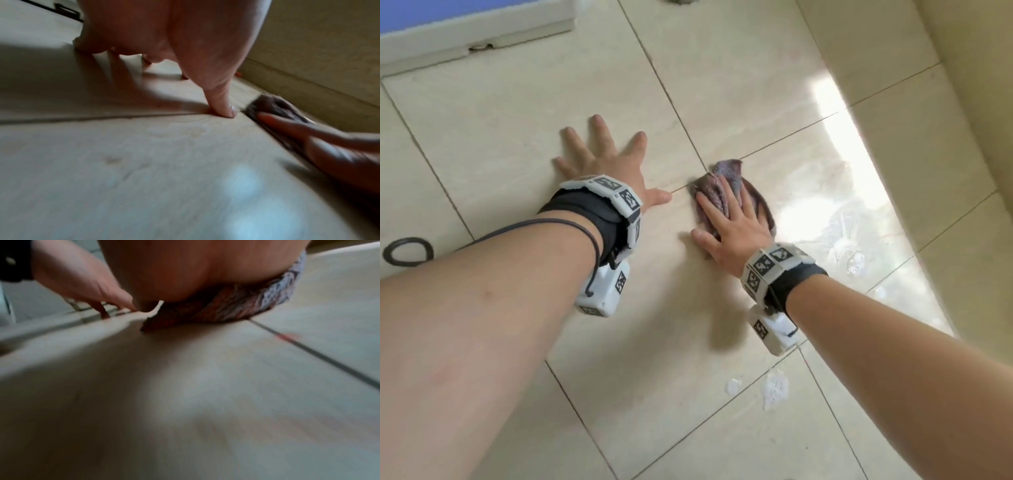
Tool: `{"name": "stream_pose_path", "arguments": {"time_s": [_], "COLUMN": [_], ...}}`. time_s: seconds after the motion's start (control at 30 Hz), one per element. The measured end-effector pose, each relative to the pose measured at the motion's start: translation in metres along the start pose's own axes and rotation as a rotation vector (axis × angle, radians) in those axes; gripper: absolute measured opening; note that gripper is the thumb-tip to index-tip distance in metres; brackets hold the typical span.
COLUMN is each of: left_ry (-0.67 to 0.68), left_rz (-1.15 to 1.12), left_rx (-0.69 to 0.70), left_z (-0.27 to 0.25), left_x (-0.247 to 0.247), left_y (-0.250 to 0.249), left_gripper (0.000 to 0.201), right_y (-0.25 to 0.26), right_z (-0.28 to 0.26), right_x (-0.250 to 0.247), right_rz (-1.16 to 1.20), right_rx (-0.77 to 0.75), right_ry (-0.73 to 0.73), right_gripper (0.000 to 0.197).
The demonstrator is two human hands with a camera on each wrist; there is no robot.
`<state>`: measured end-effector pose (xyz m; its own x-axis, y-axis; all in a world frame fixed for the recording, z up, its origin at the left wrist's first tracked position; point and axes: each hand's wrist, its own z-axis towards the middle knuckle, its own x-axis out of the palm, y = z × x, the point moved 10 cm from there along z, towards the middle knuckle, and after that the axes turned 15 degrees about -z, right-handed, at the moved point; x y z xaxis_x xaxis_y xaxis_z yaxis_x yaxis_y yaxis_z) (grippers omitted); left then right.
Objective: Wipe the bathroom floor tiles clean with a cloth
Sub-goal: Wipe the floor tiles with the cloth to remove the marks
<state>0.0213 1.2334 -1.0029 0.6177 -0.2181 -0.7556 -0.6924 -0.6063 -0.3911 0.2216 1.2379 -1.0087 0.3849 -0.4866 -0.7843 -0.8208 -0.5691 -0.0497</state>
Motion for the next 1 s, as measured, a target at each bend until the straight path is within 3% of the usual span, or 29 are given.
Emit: {"name": "stream_pose_path", "arguments": {"time_s": [0.2, 0.37, 0.67, 0.87, 1.0], "left_ry": [0.095, 0.1, 0.139, 0.105, 0.092], "left_rz": [0.036, 0.068, 0.081, 0.079, 0.018], "left_rx": [0.026, 0.01, 0.01, -0.03, -0.093], "left_z": [0.007, 0.014, 0.016, 0.021, 0.036], "left_x": [0.01, 0.012, 0.014, 0.015, 0.014], "left_y": [-0.047, -0.076, -0.074, -0.073, -0.092], "left_gripper": [0.098, 0.102, 0.103, 0.107, 0.11], "right_y": [-0.033, -0.03, -0.024, -0.051, -0.106], "right_z": [-0.011, -0.008, -0.009, 0.007, 0.057], "right_x": [0.017, 0.017, 0.014, 0.0, -0.042], "right_rz": [0.047, -0.045, -0.031, 0.009, 0.084], "right_rx": [0.165, 0.136, 0.121, 0.002, 0.089], "right_ry": [0.076, 0.103, 0.203, 0.127, 0.042], "right_gripper": [0.069, 0.075, 0.076, 0.061, 0.058]}}
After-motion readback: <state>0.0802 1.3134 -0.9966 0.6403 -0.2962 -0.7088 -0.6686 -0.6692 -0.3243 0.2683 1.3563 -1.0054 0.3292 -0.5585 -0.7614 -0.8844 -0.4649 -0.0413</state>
